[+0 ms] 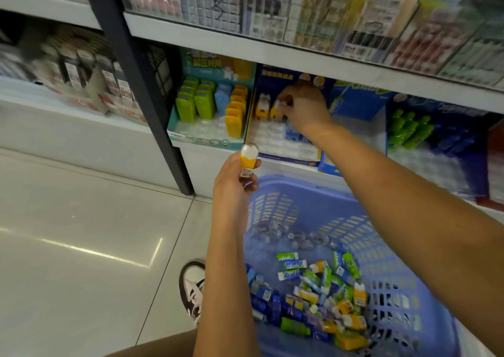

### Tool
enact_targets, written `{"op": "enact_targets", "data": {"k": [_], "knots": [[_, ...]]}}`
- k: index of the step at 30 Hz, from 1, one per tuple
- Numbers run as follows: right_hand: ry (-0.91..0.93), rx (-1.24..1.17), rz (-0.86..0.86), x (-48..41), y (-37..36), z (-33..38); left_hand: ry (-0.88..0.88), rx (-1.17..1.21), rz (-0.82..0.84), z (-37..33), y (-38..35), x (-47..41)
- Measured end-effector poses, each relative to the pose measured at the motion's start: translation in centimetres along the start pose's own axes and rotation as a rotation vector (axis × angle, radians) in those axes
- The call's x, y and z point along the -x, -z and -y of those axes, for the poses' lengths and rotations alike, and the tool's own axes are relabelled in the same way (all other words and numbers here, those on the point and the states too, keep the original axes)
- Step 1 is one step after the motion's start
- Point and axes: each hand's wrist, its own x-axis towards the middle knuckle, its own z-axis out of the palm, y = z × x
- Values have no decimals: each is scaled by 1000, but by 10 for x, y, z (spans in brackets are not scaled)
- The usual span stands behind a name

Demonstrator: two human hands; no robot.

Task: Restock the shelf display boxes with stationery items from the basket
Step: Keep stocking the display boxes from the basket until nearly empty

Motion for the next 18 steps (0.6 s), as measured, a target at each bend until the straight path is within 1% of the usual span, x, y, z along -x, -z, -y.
{"op": "enact_targets", "data": {"k": [3,5,9,11,13,15,16,17,18], "knots": [[14,21,15,-6,0,-4,15,2,47,1,4,-4],[27,41,67,-11,4,-5,14,-13,52,4,6,-6],[52,121,128,-19,5,-2,-36,0,78,9,6,-6],[11,158,148,-21,3,-3,-73,-18,103,8,4,-5],[-13,206,169,-16,4,-2,-103,-28,95,8,-1,-3],[17,221,136,-2,9,4,-142,-23,56,7,-6,-1],[24,168,101,9,9,6,-163,-15,38,7,-9,-1],[9,43,77,24,10,10,-187,-14,23,8,-11,0],[-15,-164,76,40,10,14,-210,-20,13,8,-12,0]]}}
